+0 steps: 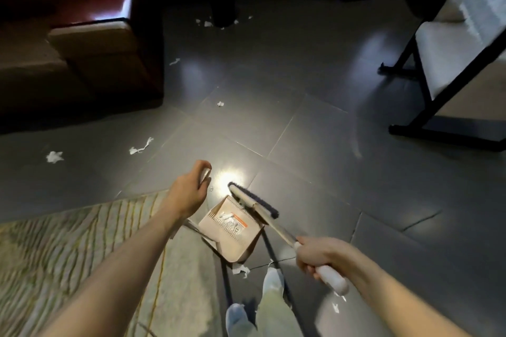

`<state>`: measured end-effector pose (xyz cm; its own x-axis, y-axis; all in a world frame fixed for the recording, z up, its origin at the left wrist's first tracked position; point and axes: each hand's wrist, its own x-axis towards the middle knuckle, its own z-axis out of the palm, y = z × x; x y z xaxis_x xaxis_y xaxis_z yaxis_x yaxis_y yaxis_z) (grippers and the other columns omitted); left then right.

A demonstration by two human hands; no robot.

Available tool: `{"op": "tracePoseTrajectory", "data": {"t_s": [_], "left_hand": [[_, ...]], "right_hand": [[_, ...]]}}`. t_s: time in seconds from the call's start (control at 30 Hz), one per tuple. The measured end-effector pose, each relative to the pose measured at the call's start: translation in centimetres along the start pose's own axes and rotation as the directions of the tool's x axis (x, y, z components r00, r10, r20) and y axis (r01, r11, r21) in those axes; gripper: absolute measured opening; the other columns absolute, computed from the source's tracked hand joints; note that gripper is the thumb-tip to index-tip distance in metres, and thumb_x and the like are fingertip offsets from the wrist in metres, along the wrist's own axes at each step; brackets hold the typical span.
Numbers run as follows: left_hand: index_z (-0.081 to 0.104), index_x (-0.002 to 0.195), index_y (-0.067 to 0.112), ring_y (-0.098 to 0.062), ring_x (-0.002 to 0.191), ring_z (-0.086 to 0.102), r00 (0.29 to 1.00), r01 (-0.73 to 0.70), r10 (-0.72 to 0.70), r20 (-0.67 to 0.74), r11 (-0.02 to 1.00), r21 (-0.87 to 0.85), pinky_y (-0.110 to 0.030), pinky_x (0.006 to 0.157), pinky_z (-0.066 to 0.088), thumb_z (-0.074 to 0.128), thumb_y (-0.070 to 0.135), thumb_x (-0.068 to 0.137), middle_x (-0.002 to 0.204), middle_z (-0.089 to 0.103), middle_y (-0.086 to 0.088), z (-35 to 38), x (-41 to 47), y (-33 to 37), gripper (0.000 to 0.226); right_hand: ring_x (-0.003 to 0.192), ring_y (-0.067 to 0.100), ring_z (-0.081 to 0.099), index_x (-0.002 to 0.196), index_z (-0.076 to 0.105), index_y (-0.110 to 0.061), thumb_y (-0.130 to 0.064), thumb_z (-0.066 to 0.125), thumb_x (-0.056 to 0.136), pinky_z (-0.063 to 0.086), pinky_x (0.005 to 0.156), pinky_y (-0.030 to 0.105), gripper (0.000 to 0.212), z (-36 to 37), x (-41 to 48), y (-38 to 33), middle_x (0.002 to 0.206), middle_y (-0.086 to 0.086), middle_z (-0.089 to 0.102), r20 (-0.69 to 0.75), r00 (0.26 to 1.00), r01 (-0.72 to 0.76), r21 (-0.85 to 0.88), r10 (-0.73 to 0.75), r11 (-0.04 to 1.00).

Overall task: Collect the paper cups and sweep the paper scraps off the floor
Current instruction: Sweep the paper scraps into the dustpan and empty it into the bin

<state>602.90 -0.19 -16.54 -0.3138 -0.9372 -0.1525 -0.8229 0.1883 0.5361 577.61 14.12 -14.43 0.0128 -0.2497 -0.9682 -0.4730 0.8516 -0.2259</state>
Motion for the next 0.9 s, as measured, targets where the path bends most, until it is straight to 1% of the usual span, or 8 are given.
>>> {"op": "tracePoseTrajectory", "data": {"t_s": [0.13, 0.27, 0.4, 0.5, 0.6, 0.7, 0.83, 0.9], "left_hand": [[0.042, 0.115, 0.024, -0.028, 0.067, 0.056, 1.0, 0.029, -0.029, 0.0, 1.0, 0.002, -0.031, 0.063, 0.041, 0.046, 0.023, 0.097, 0.077, 0.056, -0.005, 0.4, -1.4, 0.0, 0.019], [0.04, 0.11, 0.029, -0.023, 0.065, 0.057, 0.998, 0.056, -0.056, -0.02, 0.998, -0.028, -0.031, 0.061, 0.043, 0.047, 0.025, 0.097, 0.076, 0.057, -0.003, 0.5, -4.2, 0.0, 0.016], [0.038, 0.102, 0.034, -0.003, 0.061, 0.048, 0.98, 0.129, -0.142, -0.136, 0.986, -0.104, -0.023, 0.053, 0.032, 0.047, 0.024, 0.097, 0.068, 0.049, 0.012, 0.4, -7.7, 0.7, 0.015], [0.04, 0.103, 0.036, 0.006, 0.07, 0.048, 0.951, 0.196, -0.236, -0.202, 0.961, -0.196, -0.012, 0.058, 0.032, 0.047, 0.024, 0.097, 0.08, 0.05, 0.016, 0.5, -10.9, 1.8, 0.015], [0.042, 0.104, 0.035, -0.001, 0.073, 0.052, 0.907, 0.272, -0.335, -0.255, 0.928, -0.254, -0.021, 0.063, 0.037, 0.049, 0.023, 0.097, 0.085, 0.055, 0.011, 1.0, -14.2, 3.8, 0.015], [0.044, 0.107, 0.031, -0.015, 0.079, 0.058, 0.836, 0.355, -0.445, -0.322, 0.885, -0.303, -0.027, 0.07, 0.04, 0.05, 0.021, 0.096, 0.093, 0.059, 0.003, 2.3, -18.5, 6.4, 0.016], [0.044, 0.107, 0.032, -0.017, 0.075, 0.055, 0.73, 0.461, -0.563, -0.388, 0.824, -0.328, -0.028, 0.068, 0.036, 0.05, 0.024, 0.096, 0.092, 0.059, 0.003, 4.8, -25.1, 9.8, 0.015], [0.04, 0.104, 0.038, -0.019, 0.073, 0.057, 0.685, 0.505, -0.61, -0.399, 0.792, -0.342, -0.029, 0.067, 0.037, 0.051, 0.026, 0.095, 0.09, 0.061, 0.003, 6.1, -28.5, 11.5, 0.018]], "right_hand": [[0.035, 0.004, 0.035, 0.138, 0.045, -0.015, 0.001, 0.041, 0.081, 0.032, 0.032, 0.014, 0.059, -1.8, -3.1, 0.9, 0.049, -0.001, 0.041, 0.1, 0.992, -0.091, 0.163, 0.076, 0.982], [0.031, 0.004, 0.035, 0.131, 0.05, -0.025, 0.004, 0.039, 0.083, 0.03, 0.03, 0.013, 0.057, -3.7, -5.8, 1.8, 0.046, -0.001, 0.039, 0.096, 0.993, -0.095, 0.249, 0.073, 0.964], [0.032, 0.005, 0.034, 0.119, 0.056, -0.017, 0.004, 0.04, 0.081, 0.031, 0.032, 0.013, 0.046, -4.3, -7.3, 0.2, 0.045, 0.0, 0.04, 0.049, 0.998, 0.035, 0.093, -0.04, 0.995], [0.034, 0.006, 0.034, 0.116, 0.055, -0.016, 0.004, 0.041, 0.082, 0.032, 0.033, 0.014, 0.042, -6.1, -6.5, -1.3, 0.046, 0.0, 0.041, 0.006, 0.997, 0.078, 0.013, -0.078, 0.997], [0.033, 0.006, 0.034, 0.116, 0.054, -0.012, 0.004, 0.04, 0.083, 0.032, 0.032, 0.014, 0.039, -7.6, -4.1, -2.4, 0.049, 0.001, 0.041, 0.007, 0.994, 0.112, -0.081, -0.112, 0.99], [0.029, 0.007, 0.036, 0.096, 0.048, -0.006, 0.006, 0.038, 0.084, 0.033, 0.033, 0.014, 0.02, -8.0, -1.3, -2.9, 0.041, 0.001, 0.042, -0.001, 0.985, 0.165, -0.247, -0.171, 0.955], [0.044, 0.017, 0.047, 0.078, 0.053, -0.005, 0.0, 0.048, 0.079, 0.04, 0.048, 0.026, 0.008, -7.0, 2.3, -2.8, 0.049, 0.005, 0.053, 0.009, 0.951, 0.261, -0.561, -0.31, 0.785], [0.049, 0.018, 0.049, 0.076, 0.054, -0.004, 0.0, 0.047, 0.08, 0.042, 0.051, 0.029, 0.009, -5.8, 3.4, -2.0, 0.054, 0.007, 0.055, 0.044, 0.951, 0.255, -0.667, -0.305, 0.7]]}}
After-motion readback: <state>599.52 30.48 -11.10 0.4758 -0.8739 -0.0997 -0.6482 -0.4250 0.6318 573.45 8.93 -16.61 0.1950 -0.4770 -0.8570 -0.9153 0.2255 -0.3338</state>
